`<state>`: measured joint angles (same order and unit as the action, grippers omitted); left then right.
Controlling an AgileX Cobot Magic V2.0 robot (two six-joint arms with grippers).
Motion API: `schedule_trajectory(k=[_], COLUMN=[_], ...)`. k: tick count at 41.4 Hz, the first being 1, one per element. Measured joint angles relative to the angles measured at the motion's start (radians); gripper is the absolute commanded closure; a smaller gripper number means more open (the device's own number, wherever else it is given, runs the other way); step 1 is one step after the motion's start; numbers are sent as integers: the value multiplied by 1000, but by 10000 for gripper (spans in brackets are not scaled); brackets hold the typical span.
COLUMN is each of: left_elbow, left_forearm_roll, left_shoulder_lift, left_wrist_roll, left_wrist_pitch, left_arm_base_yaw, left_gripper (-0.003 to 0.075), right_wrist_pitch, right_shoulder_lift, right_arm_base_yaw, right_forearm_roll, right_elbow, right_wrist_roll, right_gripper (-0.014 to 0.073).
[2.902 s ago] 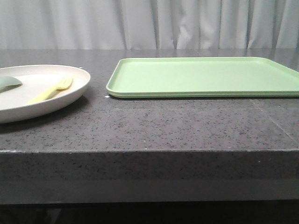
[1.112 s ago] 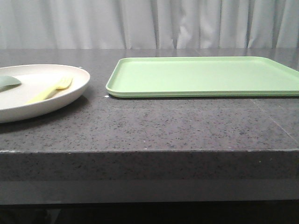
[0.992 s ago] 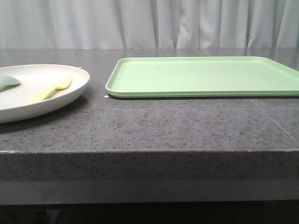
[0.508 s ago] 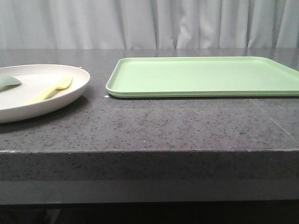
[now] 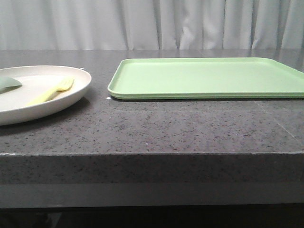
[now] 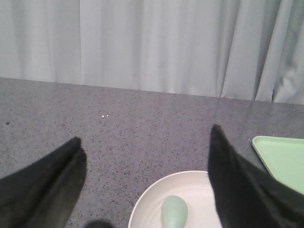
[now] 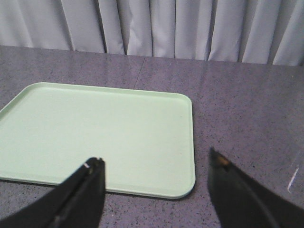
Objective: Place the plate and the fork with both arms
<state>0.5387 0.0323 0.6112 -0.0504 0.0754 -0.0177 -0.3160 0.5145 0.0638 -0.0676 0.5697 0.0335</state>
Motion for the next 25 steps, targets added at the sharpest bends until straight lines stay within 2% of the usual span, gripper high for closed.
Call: schedule_trajectory(k=[7, 12, 17, 25], left_elbow=[16, 96, 242, 499], left_forearm_roll=[0, 0, -7, -55], left_shoulder_lift=[16, 107, 239, 469], left_wrist_roll=[0, 0, 0, 0], left_wrist_pitch=[-30, 0, 140, 464], left_arm_base_yaw=[0, 0, 0, 0], left_gripper=[127, 133, 133, 133], right_wrist_pitch=[44, 62, 65, 65], right_shoulder_lift=[2, 16, 31, 42], right_arm_base_yaw=[0, 0, 0, 0], right_forearm_roll=[0, 0, 0, 0], right_elbow=[0, 0, 0, 0], right_wrist_roll=[0, 0, 0, 0], right_gripper=[-9, -9, -9, -9])
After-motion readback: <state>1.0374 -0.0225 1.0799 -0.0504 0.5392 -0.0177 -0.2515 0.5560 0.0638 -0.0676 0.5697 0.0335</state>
